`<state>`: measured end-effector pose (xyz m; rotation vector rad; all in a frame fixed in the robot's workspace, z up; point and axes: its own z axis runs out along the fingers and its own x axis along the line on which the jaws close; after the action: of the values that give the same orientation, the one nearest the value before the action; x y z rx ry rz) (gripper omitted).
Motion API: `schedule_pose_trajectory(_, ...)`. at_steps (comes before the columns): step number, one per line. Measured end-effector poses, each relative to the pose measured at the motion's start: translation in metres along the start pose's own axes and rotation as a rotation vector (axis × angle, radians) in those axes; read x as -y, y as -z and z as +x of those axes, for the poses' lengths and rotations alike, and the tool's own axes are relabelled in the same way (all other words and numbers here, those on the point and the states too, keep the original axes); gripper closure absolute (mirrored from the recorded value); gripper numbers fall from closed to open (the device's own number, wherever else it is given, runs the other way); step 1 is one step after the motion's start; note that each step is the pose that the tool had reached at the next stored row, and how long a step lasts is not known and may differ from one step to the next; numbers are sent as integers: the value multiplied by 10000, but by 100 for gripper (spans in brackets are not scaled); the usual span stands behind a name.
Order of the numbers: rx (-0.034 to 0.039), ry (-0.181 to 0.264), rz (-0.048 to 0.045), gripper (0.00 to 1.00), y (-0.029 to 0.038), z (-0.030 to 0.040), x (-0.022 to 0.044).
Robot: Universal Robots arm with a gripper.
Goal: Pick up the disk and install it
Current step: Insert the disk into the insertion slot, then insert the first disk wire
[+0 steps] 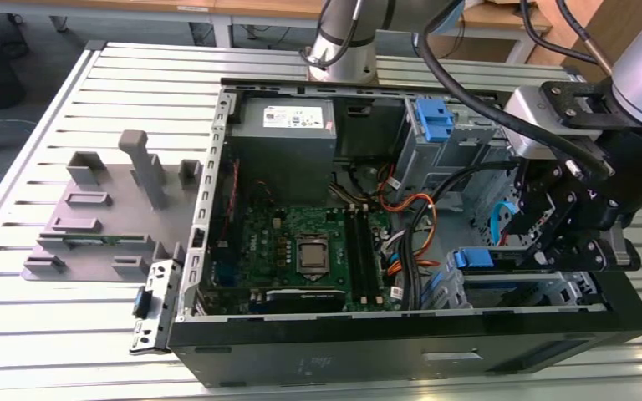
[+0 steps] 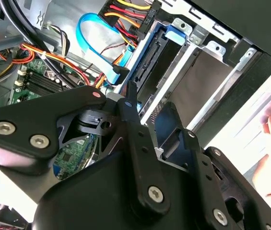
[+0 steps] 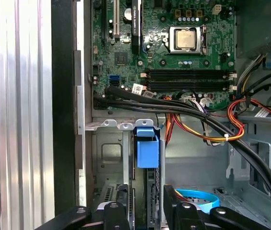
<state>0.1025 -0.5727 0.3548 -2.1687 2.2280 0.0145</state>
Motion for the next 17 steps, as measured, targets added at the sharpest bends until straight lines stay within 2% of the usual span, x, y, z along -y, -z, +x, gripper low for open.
schedule_pose_trajectory(11,-4,0,0,58,15,-2,0)
schedule_pose_trajectory(17,-5,-1,-2,58,55,-3,1)
